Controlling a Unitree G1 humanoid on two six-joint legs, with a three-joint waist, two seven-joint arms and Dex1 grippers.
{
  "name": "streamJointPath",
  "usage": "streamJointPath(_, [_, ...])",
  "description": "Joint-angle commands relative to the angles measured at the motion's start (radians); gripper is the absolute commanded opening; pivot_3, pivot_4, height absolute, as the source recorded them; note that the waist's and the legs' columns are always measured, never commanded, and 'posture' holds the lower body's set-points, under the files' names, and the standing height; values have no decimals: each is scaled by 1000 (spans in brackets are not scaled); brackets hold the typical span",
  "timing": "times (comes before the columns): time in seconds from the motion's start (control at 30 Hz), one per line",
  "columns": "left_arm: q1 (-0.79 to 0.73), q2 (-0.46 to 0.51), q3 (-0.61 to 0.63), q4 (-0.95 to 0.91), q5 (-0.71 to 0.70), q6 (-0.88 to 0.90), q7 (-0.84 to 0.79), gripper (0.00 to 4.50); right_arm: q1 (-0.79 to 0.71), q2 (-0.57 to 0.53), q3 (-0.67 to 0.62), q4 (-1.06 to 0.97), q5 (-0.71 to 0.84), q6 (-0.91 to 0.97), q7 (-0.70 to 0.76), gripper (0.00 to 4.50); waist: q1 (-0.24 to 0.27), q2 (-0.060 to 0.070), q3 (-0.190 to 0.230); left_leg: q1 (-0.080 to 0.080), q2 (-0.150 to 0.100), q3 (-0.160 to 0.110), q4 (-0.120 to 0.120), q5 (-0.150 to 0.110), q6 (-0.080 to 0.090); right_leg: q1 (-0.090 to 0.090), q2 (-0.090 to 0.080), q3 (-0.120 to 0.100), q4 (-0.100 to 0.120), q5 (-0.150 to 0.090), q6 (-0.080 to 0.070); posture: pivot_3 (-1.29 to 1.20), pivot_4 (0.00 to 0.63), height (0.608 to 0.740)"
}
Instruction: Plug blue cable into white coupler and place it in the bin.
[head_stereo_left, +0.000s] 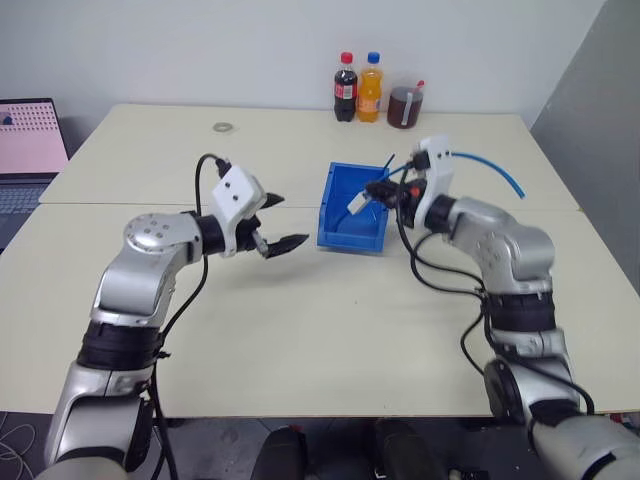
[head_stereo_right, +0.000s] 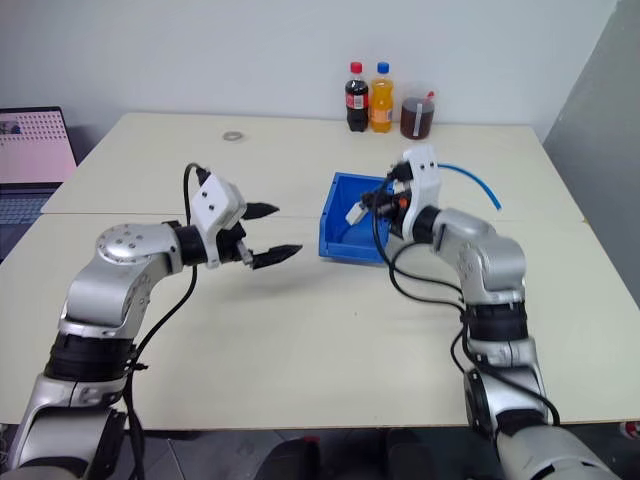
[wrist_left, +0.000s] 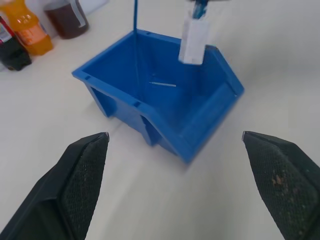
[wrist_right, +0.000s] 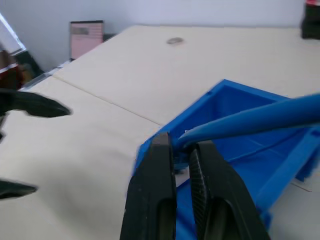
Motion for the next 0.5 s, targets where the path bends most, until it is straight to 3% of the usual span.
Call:
streamJointPath(0.03, [-35,-7,-22,11,27,-48,7,4500,-126,-5,27,240,-47,-129,28,90,-2,0,0,-1,0,1,0,0,0,-1,0,0,0,0,0,0,150,740])
streamJointPath(0.07, [-38,-10,-27,11,28,-48,8,4500,-153,-6,35,299,-57,-147,37,90,-4,0,0,-1,0,0,0,0,0,-1,0,0,0,0,0,0,150,740])
streamJointPath(0.13, [-44,-14,-37,2,32,-47,9,4500,-199,-17,77,390,-87,-178,85,794,-4,0,0,-5,1,1,0,0,0,-4,0,1,0,0,0,0,150,740])
streamJointPath(0.3, [-58,-20,-52,-17,46,-42,18,4500,-286,-54,156,541,-152,-232,195,1864,-2,0,0,-17,1,0,2,0,-1,-17,-2,1,2,0,0,0,150,740])
streamJointPath(0.5, [-62,-17,-57,-25,50,-40,27,4500,-360,-116,189,586,-189,-236,310,3454,-1,0,0,-18,1,0,2,0,-1,-18,-3,0,2,0,0,0,150,740])
